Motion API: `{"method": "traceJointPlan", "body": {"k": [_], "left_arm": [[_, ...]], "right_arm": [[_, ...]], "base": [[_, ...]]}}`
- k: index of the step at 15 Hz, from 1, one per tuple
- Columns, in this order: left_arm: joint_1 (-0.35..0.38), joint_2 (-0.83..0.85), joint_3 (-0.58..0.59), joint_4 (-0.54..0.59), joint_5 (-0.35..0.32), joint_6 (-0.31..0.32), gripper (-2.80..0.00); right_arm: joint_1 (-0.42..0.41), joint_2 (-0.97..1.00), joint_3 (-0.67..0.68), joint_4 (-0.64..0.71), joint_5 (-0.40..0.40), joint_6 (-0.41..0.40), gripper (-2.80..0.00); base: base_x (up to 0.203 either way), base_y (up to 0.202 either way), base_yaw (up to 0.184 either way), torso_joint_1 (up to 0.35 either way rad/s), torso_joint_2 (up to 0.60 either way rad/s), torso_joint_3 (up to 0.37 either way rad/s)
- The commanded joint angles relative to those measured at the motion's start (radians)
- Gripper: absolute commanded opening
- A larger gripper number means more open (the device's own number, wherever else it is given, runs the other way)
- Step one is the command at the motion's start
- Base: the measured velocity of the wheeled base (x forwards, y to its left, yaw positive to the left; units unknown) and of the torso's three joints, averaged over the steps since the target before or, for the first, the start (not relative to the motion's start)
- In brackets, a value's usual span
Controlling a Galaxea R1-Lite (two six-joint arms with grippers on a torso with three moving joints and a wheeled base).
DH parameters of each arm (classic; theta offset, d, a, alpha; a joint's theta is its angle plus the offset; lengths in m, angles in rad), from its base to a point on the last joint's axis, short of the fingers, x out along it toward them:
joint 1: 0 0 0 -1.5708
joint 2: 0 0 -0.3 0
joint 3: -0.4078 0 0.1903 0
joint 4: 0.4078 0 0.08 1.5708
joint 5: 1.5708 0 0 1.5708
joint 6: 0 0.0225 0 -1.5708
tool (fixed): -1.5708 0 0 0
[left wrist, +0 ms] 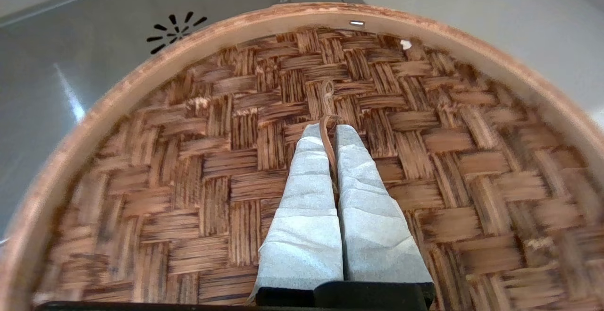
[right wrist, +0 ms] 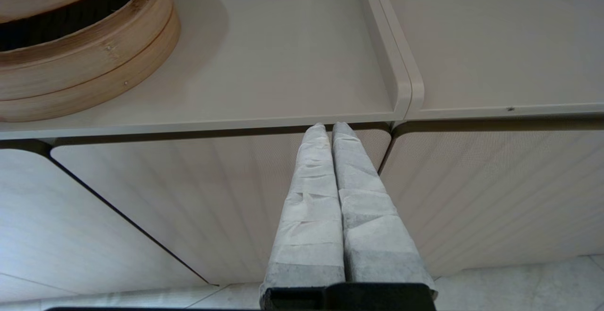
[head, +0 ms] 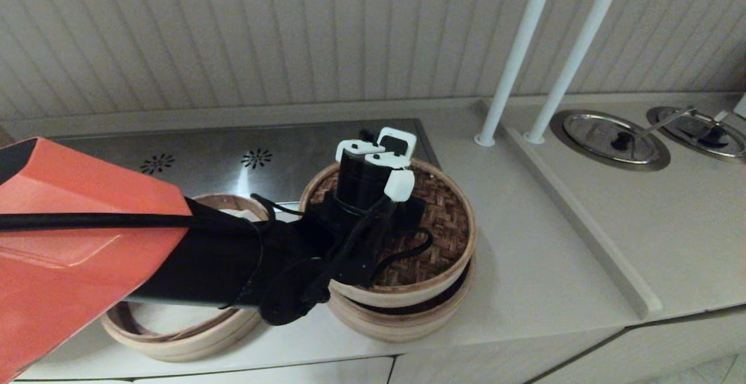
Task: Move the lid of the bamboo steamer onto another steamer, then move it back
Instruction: Put the steamer
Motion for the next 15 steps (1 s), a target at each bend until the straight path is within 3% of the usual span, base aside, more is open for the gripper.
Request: {"method": "traceJointPlan", "body": {"k": [1, 7, 15], "left_arm": [[0.0, -0.021, 0.003, -0.002, 0.003, 0.001, -2.8], [0.028, -0.111, 0.082, -0.006, 0.009, -0.008, -2.8], [0.126, -0.328, 0.248, 0.055, 0.011, -0.006, -2.8]], "right_arm": [[0.0, 0.001, 0.0, 0.001, 0.0, 0.0, -2.8], [0.0, 0.001, 0.0, 0.001, 0.0, 0.0, -2.8], [0.0, 0.001, 0.0, 0.0, 0.001, 0.0, -2.8]], "base": [[0.0, 0.0, 0.0, 0.0, 0.0, 0.0], [0.0, 0.0, 0.0, 0.0, 0.0, 0.0], [0.0, 0.0, 0.0, 0.0, 0.0, 0.0]]}}
